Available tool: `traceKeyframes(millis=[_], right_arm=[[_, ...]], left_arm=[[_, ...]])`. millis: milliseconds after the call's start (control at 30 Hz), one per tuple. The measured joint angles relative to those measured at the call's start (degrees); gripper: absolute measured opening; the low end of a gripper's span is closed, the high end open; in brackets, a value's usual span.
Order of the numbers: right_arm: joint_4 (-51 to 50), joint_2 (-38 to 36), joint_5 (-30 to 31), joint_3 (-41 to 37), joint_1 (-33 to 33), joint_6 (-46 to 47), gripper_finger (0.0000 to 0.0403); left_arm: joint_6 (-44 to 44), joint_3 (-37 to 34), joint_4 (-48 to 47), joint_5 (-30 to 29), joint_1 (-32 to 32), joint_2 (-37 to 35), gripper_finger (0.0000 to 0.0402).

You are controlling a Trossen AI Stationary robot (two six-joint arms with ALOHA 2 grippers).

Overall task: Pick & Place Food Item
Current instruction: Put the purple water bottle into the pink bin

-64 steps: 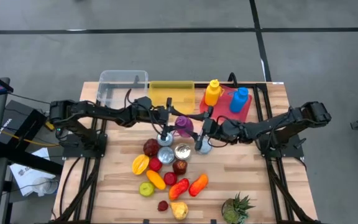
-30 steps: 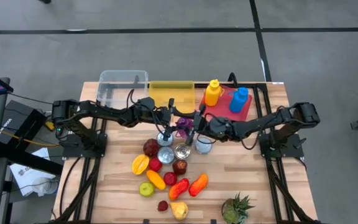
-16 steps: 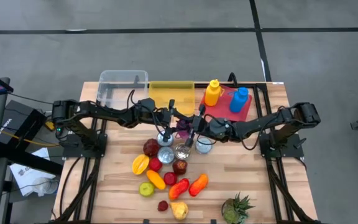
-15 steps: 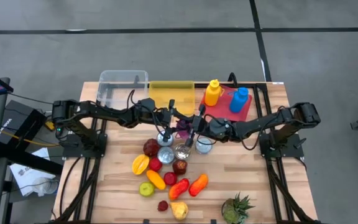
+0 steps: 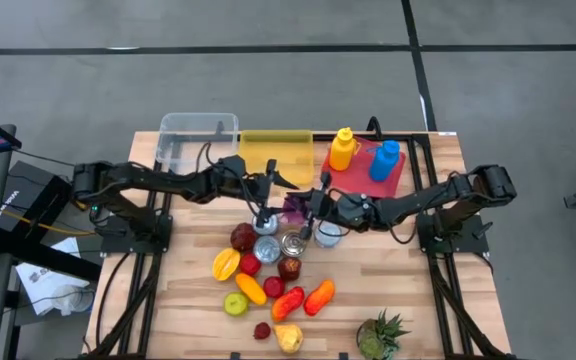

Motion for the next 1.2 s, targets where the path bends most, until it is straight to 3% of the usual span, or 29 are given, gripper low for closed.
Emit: traceKeyframes(millis=[100, 233, 500, 667, 833, 1100, 1200], right_arm=[[-0.34, 0.09, 0.23, 0.02, 0.11, -0.22, 0.0037], [-0.3, 0.09, 1.28, 0.02, 0.11, -0.23, 0.0037], [-1.55, -1.23, 11.75, 0.21, -0.06, -0.43, 0.0037], [-1.8, -3.72, 20.72, 0.24, -0.47, -0.9, 0.0037], [-1.74, -6.95, 25.99, 0.22, -1.28, -1.32, 0.0037], [-3.04, -8.44, 40.27, 0.22, -4.71, -0.3, 0.0037], [-5.2, -8.43, 43.1, 0.22, -6.37, 2.75, 0.0037]], left_arm=[[0.26, 0.0, -4.98, -0.38, 0.01, -3.52, 0.0337], [0.31, -0.01, -11.5, -0.32, 0.01, -9.28, 0.0364], [0.02, -1.09, -18.44, -0.04, -0.01, -17.47, 0.0347], [-0.43, -6.78, -12.94, -0.02, -0.03, -20.33, 0.0334], [-1.53, -11.0, -6.39, -0.01, -0.03, -22.42, 0.0325], [-2.23, -11.47, -7.94, -0.04, -0.03, -23.29, 0.0319], [-2.35, -11.47, -7.97, -0.04, -0.03, -23.29, 0.0319]])
